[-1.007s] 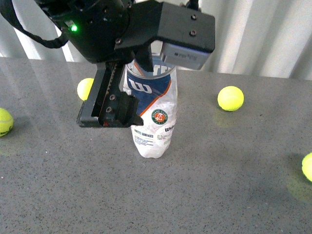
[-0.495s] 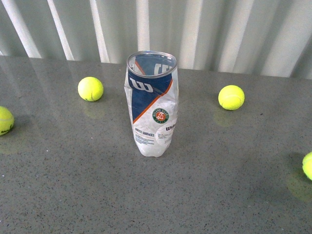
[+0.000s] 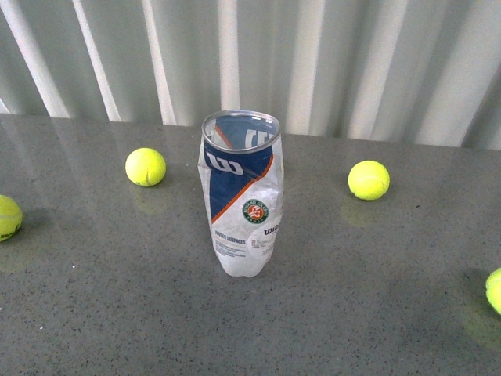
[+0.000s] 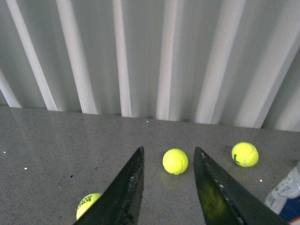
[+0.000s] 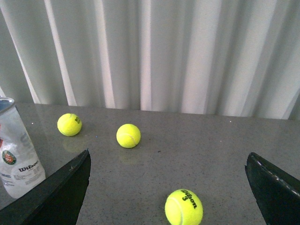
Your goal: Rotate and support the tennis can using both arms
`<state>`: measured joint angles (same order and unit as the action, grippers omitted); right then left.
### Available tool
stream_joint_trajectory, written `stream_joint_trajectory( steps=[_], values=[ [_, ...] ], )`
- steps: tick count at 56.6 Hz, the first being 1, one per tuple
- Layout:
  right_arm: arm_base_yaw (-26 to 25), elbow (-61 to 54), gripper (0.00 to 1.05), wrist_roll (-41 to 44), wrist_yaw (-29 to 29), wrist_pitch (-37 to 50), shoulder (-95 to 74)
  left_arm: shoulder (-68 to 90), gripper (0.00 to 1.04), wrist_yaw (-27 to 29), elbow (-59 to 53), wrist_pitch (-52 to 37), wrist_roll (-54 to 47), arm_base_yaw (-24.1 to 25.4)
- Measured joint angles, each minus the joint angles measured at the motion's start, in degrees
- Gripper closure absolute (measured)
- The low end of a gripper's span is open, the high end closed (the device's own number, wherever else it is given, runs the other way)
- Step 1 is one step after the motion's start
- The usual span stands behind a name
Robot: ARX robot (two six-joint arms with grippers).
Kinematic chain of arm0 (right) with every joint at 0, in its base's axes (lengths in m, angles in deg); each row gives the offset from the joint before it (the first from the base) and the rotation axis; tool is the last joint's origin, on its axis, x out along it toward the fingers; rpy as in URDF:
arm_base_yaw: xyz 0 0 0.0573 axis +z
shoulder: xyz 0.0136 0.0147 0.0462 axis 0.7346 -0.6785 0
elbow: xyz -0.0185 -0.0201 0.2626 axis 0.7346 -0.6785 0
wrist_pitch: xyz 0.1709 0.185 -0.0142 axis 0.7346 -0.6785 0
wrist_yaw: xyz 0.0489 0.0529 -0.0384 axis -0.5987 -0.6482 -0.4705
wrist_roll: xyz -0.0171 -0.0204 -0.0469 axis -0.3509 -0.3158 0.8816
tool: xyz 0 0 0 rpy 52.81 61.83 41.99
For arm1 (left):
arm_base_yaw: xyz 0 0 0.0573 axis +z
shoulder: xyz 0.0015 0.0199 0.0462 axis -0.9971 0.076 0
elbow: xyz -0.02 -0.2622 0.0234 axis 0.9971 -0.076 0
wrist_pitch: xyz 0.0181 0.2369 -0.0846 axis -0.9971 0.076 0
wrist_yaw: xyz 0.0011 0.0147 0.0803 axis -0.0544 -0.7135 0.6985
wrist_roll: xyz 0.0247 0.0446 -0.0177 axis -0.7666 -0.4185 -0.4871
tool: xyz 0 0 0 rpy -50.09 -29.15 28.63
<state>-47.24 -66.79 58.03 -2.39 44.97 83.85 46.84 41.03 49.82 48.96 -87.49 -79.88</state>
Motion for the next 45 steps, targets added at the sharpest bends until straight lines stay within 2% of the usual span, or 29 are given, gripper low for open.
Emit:
stream_joint_trajectory(
  steps=[8,11,15,24,45],
  values=[
    [0.02,0.0,0.07,0.0,-0.02,0.0,0.0,-3.72,1.01,1.44,-4.85,-1.03,0.24,-1.03],
    [0.0,0.0,0.07,0.0,-0.07,0.0,0.0,-5.01,1.01,2.03,-6.32,-1.11,0.59,-1.36],
    [0.0,0.0,0.07,0.0,-0.17,0.0,0.0,-6.86,1.01,5.86,-8.33,-1.14,0.63,-3.91],
    [0.0,0.0,0.07,0.0,-0.04,0.0,0.0,-11.26,1.01,5.88,-11.96,-1.01,0.63,-5.79],
    [0.02,0.0,0.07,0.0,-0.07,0.0,0.0,-23.26,1.01,6.1,-18.05,5.14,0.63,-5.79]
  ],
)
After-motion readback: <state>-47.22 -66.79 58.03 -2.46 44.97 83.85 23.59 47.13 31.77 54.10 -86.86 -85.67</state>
